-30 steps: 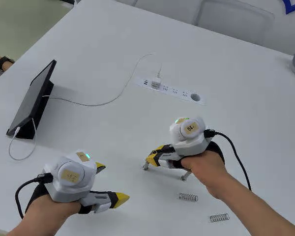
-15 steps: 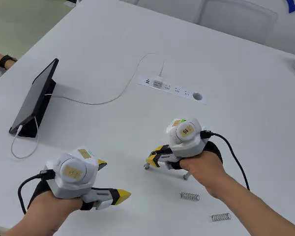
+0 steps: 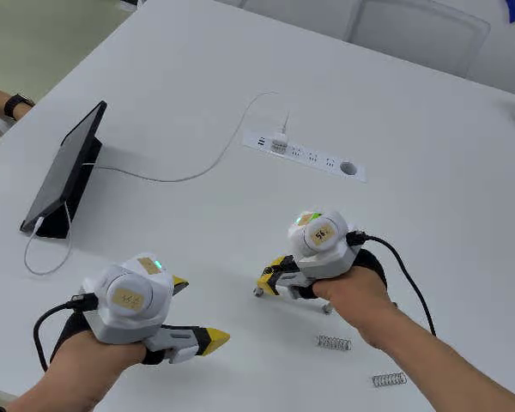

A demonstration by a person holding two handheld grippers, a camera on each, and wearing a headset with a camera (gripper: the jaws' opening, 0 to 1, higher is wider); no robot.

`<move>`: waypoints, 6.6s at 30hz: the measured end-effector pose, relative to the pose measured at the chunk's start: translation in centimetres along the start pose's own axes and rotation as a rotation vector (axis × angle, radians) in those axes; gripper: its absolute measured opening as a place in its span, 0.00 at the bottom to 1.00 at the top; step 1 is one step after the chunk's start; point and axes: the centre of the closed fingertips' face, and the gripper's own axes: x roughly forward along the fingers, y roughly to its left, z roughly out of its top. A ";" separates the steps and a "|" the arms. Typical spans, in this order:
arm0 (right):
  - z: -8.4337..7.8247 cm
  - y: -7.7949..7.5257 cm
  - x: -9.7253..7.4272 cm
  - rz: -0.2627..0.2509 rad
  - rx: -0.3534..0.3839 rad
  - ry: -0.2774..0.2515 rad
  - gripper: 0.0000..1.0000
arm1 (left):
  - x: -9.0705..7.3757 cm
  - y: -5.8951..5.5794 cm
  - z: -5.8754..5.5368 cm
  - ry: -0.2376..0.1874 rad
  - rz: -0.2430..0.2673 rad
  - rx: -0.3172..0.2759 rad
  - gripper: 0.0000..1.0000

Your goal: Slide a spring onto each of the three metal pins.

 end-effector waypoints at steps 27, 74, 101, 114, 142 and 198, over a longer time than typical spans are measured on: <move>-1.6 0.1 2.2 -0.001 -0.026 0.028 0.13 | 0.0 -0.1 0.6 -0.007 0.000 0.015 0.66; -5.3 3.8 -2.0 -0.028 -0.049 0.011 0.51 | -0.8 -2.3 -0.1 0.010 -0.010 0.028 0.67; -9.5 7.1 -4.3 0.003 0.047 -0.045 0.61 | -0.2 -3.5 0.4 0.022 -0.035 0.054 0.69; -11.0 6.9 -5.7 -0.030 0.171 -0.104 0.64 | 0.3 -4.4 0.5 0.033 -0.055 0.068 0.69; -13.2 3.5 -10.2 -0.148 0.378 -0.261 0.70 | 2.0 -5.6 0.6 0.056 -0.069 0.068 0.69; -18.4 2.2 -17.3 -0.246 0.477 -0.335 0.88 | 10.6 -13.6 2.9 0.133 -0.234 0.203 0.69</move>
